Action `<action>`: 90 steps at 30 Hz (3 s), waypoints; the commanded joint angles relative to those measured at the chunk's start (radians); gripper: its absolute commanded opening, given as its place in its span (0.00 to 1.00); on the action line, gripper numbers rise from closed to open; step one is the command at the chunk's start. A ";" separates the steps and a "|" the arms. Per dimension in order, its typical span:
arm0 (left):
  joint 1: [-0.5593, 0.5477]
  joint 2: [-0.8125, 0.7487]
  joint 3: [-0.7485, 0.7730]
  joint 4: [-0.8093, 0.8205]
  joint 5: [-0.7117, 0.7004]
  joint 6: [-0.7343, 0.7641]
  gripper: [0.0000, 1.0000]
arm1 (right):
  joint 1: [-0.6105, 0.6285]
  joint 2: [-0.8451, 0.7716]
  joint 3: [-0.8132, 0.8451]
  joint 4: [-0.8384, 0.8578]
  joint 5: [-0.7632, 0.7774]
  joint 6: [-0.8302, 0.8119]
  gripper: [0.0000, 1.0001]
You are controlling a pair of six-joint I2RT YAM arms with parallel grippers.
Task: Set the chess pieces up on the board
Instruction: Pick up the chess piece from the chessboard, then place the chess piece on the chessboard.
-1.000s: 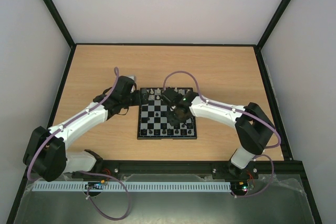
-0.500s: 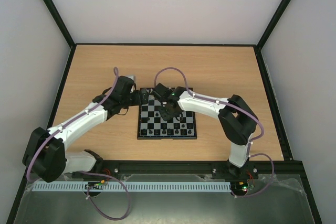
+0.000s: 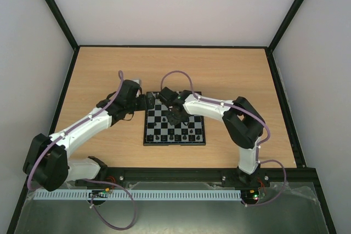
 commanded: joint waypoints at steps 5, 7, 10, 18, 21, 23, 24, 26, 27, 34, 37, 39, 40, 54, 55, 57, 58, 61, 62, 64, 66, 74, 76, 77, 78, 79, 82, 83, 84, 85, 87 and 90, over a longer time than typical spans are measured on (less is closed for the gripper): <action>0.011 -0.002 -0.010 0.006 0.002 0.005 0.99 | -0.010 0.011 0.033 -0.013 0.004 -0.007 0.23; 0.010 0.000 -0.009 0.005 0.004 0.005 0.99 | -0.012 0.012 0.035 -0.010 -0.001 -0.009 0.20; 0.010 -0.003 -0.008 0.005 0.004 0.006 0.99 | -0.011 0.013 0.036 -0.008 -0.007 -0.010 0.12; 0.010 -0.005 -0.005 0.004 0.014 0.005 1.00 | -0.010 -0.023 0.022 -0.033 -0.022 -0.009 0.02; 0.010 -0.006 -0.006 0.001 0.016 0.005 1.00 | -0.007 -0.080 0.003 -0.055 -0.028 -0.007 0.02; 0.010 -0.008 -0.010 0.002 0.013 0.004 0.99 | -0.001 -0.118 -0.010 -0.074 -0.032 -0.009 0.02; 0.010 -0.009 -0.012 0.003 0.012 0.002 1.00 | 0.005 -0.133 -0.022 -0.078 -0.039 -0.010 0.02; 0.010 -0.008 -0.013 0.004 0.011 0.000 0.99 | 0.018 -0.154 -0.049 -0.080 -0.065 -0.008 0.02; 0.010 -0.007 -0.015 0.006 0.011 -0.001 1.00 | 0.026 -0.161 -0.061 -0.080 -0.078 -0.005 0.02; 0.010 -0.017 -0.017 0.004 0.008 -0.005 0.99 | 0.059 -0.176 -0.130 -0.062 -0.111 0.020 0.02; 0.008 -0.021 -0.020 0.001 0.007 -0.005 0.99 | 0.072 -0.174 -0.138 -0.062 -0.113 0.029 0.02; 0.008 -0.025 -0.022 0.001 0.006 -0.005 0.99 | 0.081 -0.172 -0.142 -0.063 -0.113 0.032 0.02; 0.008 -0.026 -0.024 0.000 0.005 -0.005 0.99 | 0.083 -0.169 -0.144 -0.063 -0.110 0.034 0.02; 0.008 -0.044 -0.039 0.000 0.006 -0.012 0.99 | 0.095 -0.149 -0.161 -0.062 -0.091 0.046 0.02; 0.008 -0.044 -0.040 0.001 0.007 -0.011 1.00 | 0.095 -0.147 -0.160 -0.060 -0.090 0.046 0.03; 0.009 -0.046 -0.041 0.001 0.007 -0.012 1.00 | 0.096 -0.141 -0.160 -0.059 -0.087 0.046 0.03; 0.008 -0.047 -0.041 0.000 0.007 -0.012 1.00 | 0.096 -0.139 -0.161 -0.058 -0.088 0.046 0.03; 0.008 -0.049 -0.041 0.000 0.005 -0.012 0.99 | 0.096 -0.136 -0.160 -0.054 -0.086 0.045 0.03; 0.009 -0.048 -0.041 0.000 0.005 -0.012 1.00 | 0.094 -0.135 -0.160 -0.054 -0.086 0.045 0.03; 0.008 -0.045 -0.041 0.000 0.005 -0.012 0.99 | 0.096 -0.131 -0.158 -0.053 -0.084 0.044 0.03; 0.008 -0.043 -0.039 -0.001 0.006 -0.011 0.99 | 0.095 -0.125 -0.159 -0.050 -0.086 0.043 0.04; 0.008 -0.041 -0.041 0.003 0.005 -0.010 0.99 | 0.096 -0.105 -0.154 -0.038 -0.074 0.040 0.06; 0.009 -0.043 -0.042 0.003 0.004 -0.010 1.00 | 0.097 -0.100 -0.149 -0.040 -0.070 0.039 0.06; 0.008 -0.044 -0.041 0.002 0.004 -0.010 0.99 | 0.095 -0.100 -0.146 -0.042 -0.066 0.039 0.06; 0.008 -0.043 -0.041 0.001 0.004 -0.009 0.99 | 0.096 -0.099 -0.143 -0.044 -0.064 0.039 0.07; 0.008 -0.043 -0.041 0.001 0.004 -0.009 0.99 | 0.096 -0.100 -0.141 -0.046 -0.063 0.039 0.09; 0.008 -0.044 -0.041 0.000 0.003 -0.008 0.99 | 0.096 -0.104 -0.137 -0.056 -0.062 0.039 0.16; 0.008 -0.046 -0.040 0.000 0.004 -0.007 0.99 | 0.095 -0.108 -0.138 -0.059 -0.060 0.040 0.20; 0.008 -0.046 -0.041 0.000 0.004 -0.007 1.00 | 0.096 -0.113 -0.137 -0.062 -0.058 0.041 0.24; 0.008 -0.047 -0.042 0.000 0.004 -0.007 1.00 | 0.096 -0.119 -0.134 -0.065 -0.055 0.042 0.25; 0.008 -0.049 -0.042 0.000 0.003 -0.006 1.00 | 0.095 -0.130 -0.123 -0.080 -0.048 0.042 0.26; 0.008 -0.051 -0.044 0.001 0.004 -0.006 1.00 | 0.096 -0.152 -0.082 -0.094 -0.040 0.037 0.29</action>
